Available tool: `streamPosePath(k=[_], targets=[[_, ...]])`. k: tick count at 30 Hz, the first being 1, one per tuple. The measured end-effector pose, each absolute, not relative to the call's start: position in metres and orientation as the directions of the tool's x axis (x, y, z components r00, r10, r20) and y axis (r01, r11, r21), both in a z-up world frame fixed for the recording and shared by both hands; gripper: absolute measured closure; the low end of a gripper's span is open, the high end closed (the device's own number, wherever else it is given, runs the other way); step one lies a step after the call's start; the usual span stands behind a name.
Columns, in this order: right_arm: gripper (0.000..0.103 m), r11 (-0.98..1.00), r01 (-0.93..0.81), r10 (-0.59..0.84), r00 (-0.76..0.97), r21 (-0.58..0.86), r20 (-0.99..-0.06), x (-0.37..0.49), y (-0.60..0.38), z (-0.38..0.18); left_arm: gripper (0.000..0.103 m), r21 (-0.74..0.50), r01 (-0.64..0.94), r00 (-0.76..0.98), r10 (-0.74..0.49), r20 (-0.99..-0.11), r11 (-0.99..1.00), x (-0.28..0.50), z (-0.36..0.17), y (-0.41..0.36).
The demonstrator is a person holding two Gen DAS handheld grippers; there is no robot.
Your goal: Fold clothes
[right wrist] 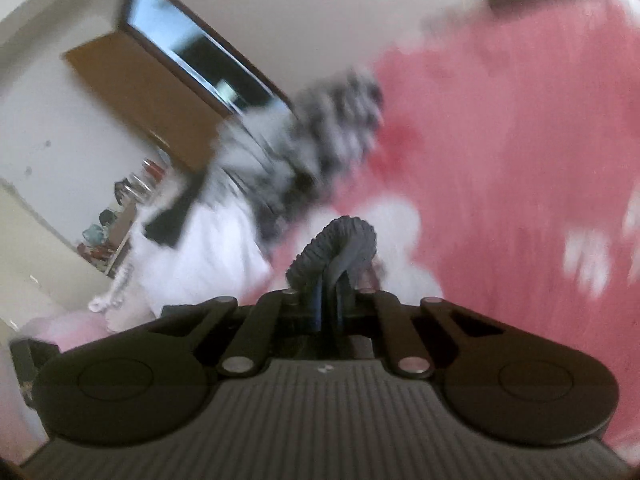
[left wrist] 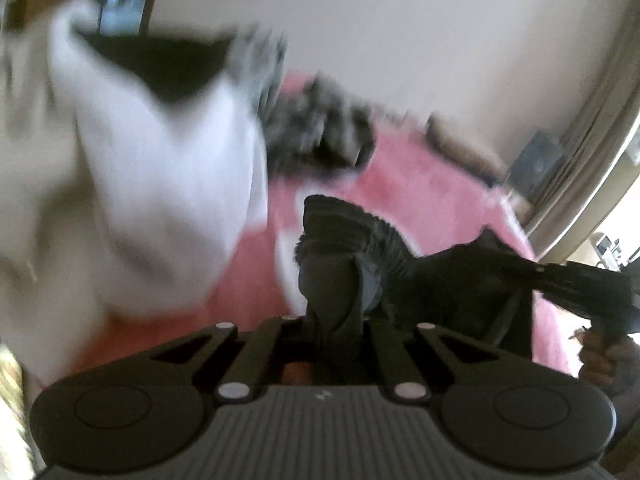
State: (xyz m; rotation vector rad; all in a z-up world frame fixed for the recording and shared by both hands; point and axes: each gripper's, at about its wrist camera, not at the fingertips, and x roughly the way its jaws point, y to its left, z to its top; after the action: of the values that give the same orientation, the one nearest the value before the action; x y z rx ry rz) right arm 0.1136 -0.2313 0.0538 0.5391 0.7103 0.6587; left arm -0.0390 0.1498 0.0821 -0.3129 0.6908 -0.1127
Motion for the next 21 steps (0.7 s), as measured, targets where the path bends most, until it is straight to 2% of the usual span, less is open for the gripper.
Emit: streamPosePath(k=[7, 10, 13, 16, 21], targets=[[0.099, 0.72, -0.562, 0.653, 0.748, 0.408, -0.121, 0.039, -0.247, 0.207, 0.098, -0.233, 0.135, 0.926, -0.206, -0.315, 0.963, -0.075, 0.204, 0.146], [0.099, 0.743, -0.597, 0.623, 0.782, 0.304, 0.013, 0.002, -0.251, 0.262, 0.098, -0.205, 0.176, 0.952, -0.22, -0.214, 0.963, -0.091, 0.246, 0.144], [0.099, 0.759, -0.614, 0.6, 0.789, 0.216, 0.133, -0.031, -0.255, 0.303, 0.098, -0.123, 0.208, 0.967, -0.222, -0.121, 0.97, -0.107, 0.281, 0.134], [0.099, 0.768, -0.622, 0.584, 0.778, 0.155, 0.231, -0.054, -0.262, 0.335, 0.098, -0.082, 0.236, 0.969, -0.241, -0.057, 0.968, -0.123, 0.306, 0.128], [0.099, 0.761, -0.638, 0.574, 0.744, 0.112, 0.342, -0.085, -0.276, 0.371, 0.098, -0.147, 0.328, 0.944, -0.331, 0.01, 0.933, -0.148, 0.336, 0.13]])
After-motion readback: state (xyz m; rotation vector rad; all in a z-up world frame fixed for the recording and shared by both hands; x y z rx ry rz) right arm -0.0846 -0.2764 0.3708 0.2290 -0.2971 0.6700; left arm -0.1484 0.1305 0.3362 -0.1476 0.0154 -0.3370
